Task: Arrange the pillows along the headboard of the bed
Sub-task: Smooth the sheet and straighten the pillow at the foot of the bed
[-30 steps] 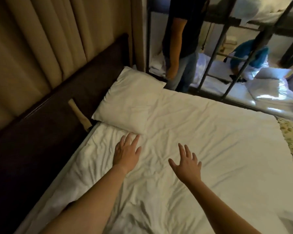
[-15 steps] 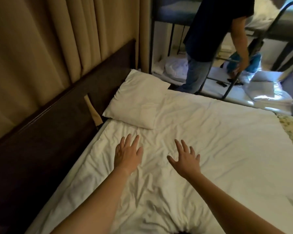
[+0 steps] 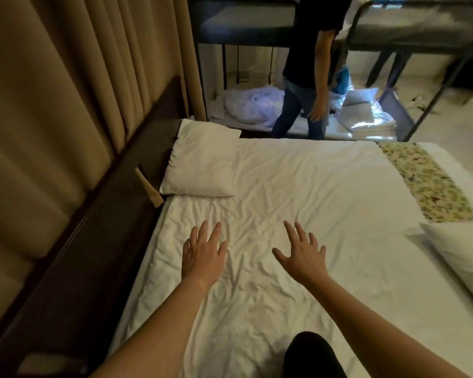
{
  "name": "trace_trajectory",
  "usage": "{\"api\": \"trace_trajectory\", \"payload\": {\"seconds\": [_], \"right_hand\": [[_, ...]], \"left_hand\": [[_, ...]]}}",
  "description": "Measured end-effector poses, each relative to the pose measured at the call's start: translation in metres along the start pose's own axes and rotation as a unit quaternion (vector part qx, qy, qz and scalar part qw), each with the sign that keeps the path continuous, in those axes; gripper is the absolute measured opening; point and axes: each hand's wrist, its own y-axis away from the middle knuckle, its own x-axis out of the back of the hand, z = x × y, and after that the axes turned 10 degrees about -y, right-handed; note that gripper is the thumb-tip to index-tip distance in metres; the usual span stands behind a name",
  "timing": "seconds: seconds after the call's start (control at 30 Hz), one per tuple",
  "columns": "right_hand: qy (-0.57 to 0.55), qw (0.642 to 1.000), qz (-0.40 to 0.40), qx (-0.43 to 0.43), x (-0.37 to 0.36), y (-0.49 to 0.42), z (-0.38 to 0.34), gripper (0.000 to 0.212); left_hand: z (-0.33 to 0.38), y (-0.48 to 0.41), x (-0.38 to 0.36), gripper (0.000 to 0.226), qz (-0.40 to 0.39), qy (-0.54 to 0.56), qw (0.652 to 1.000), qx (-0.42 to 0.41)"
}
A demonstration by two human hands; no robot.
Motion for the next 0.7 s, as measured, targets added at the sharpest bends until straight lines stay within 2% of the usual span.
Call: {"api": "trace_trajectory", "payload": {"seconds": [0.37,0.7], "right_hand": [[-0.018,0.999,0.022,-0.025,0.017,0.078,0.044,0.09],[-0.013,1.0,0.019,-0.018,0.056,0.129,0.132,0.089]], "left_hand": [[0.044,0.074,-0.005,0.062,-0.021,-0.004,1.0,-0.018],[0.143,0.129,-0.019,0.061,-0.017,-0.005,1.0,-0.021]]}}
